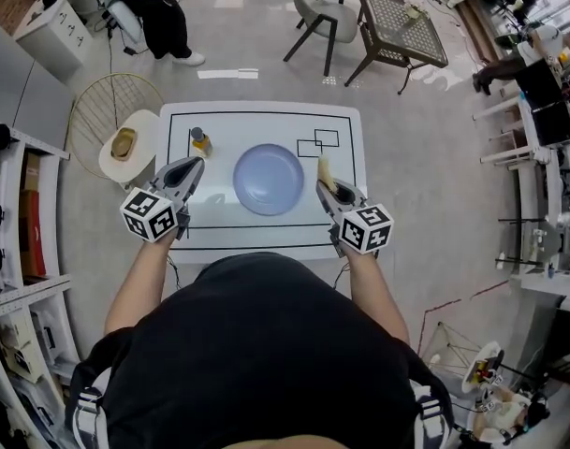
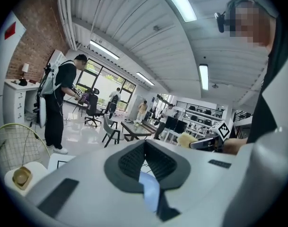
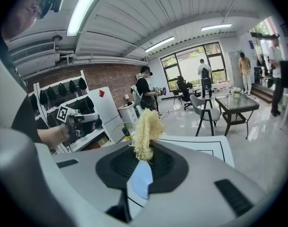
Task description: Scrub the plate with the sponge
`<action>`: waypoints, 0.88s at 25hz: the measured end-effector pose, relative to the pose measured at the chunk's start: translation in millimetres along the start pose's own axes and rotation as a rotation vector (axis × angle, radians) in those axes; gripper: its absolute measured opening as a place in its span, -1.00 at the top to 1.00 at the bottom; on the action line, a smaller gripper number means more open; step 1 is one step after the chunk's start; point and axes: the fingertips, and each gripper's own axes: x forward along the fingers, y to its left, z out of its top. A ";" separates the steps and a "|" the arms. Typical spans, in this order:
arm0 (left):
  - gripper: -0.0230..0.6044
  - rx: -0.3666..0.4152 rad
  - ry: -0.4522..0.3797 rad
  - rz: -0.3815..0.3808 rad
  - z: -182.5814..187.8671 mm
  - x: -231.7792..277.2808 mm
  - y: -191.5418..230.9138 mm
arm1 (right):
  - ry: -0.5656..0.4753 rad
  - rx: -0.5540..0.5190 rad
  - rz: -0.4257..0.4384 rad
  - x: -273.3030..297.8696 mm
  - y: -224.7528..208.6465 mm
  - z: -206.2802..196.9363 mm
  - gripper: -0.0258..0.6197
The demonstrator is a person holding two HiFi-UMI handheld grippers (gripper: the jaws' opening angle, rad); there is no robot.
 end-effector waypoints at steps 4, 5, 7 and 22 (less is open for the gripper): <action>0.90 -0.001 -0.017 -0.001 5.3 -2.7 9.6 | 0.004 -0.005 0.004 11.8 0.4 12.3 0.78; 0.90 -0.002 -0.022 0.001 6.5 -3.7 11.4 | 0.008 -0.003 0.009 14.4 0.4 14.2 0.78; 0.90 -0.005 -0.029 0.009 8.2 -5.5 15.4 | 0.019 -0.008 0.018 19.4 0.9 18.4 0.78; 0.90 -0.051 -0.080 0.126 11.9 -13.4 9.7 | 0.068 -0.060 0.110 46.0 -25.7 25.1 0.78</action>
